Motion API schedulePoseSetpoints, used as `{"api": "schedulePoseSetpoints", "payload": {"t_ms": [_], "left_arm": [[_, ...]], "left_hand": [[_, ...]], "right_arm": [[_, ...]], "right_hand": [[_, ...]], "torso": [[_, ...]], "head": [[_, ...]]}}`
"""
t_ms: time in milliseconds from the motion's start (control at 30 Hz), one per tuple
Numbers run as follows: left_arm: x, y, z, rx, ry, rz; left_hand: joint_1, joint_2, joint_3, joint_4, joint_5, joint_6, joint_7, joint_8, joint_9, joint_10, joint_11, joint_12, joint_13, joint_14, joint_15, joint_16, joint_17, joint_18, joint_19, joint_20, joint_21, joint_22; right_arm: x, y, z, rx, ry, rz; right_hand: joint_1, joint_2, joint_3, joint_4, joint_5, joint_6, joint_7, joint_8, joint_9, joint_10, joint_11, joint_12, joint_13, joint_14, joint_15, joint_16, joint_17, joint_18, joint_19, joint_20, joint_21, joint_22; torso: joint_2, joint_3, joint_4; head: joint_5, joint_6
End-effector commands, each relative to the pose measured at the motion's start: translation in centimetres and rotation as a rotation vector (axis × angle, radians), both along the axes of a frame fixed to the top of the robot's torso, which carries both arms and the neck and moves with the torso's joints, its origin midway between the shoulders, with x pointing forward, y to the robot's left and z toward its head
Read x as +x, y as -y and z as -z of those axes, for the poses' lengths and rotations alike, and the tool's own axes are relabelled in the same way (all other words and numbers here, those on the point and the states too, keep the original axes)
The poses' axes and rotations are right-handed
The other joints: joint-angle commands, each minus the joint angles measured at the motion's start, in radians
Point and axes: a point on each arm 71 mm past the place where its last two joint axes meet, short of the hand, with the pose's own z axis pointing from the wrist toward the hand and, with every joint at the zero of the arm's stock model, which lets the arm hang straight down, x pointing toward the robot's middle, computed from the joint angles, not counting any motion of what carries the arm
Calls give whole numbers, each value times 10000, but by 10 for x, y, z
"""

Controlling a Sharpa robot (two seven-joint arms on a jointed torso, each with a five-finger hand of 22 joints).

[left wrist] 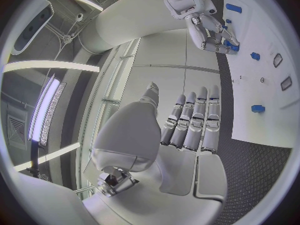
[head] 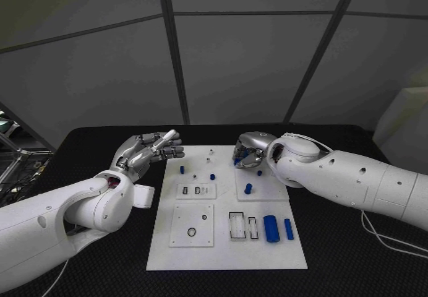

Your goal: Assemble the parts on the task board

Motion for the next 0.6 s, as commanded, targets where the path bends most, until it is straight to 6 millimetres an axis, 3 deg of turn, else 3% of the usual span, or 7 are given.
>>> {"api": "schedulePoseSetpoints", "payload": {"t_ms": [33,233,400,600], "left_arm": [[0,1,-2,-18,101,157],[0,1,-2,-21,102,163],[0,0,-3,-18,104,156],[0,1,-3,-22,110,163]], "left_hand": [[84,-4,-22,-59,39,59,296,21,16,67,-13,-25,-11,41,8,-56,6,-115,57,-6,38,4],[84,-4,-22,-59,39,59,296,21,16,67,-13,-25,-11,41,8,-56,6,-115,57,-6,38,4],[81,0,-31,-71,40,58,300,13,15,65,-10,-40,-13,31,12,-76,1,-118,70,-7,44,1],[81,0,-31,-71,40,58,300,13,15,65,-10,-40,-13,31,12,-76,1,-118,70,-7,44,1]], "right_arm": [[-1,-2,2,-187,-42,-24],[-2,-5,-8,632,1020,-180],[-4,-6,-17,1551,1853,-255],[-1,-13,-24,2091,2298,-302]], "right_hand": [[67,165,99,-3,69,162,-33,93,32,185,-53,31,36,158,-126,112,100,-163,111,-43,105,188],[176,266,157,-30,76,394,-106,148,82,445,-142,40,80,144,-203,231,200,-234,298,-120,296,573],[237,293,192,-60,114,428,-117,135,90,474,-155,10,81,140,-219,279,242,-249,332,-142,337,653],[247,279,195,-72,124,425,-114,124,89,466,-151,-5,78,136,-218,281,235,-248,325,-145,336,644]], "torso": [[5,-6,14],[-3,-5,13],[-7,-28,37],[8,-17,77]], "head": [[-5,-11],[-6,26],[-31,95],[-27,132]]}}
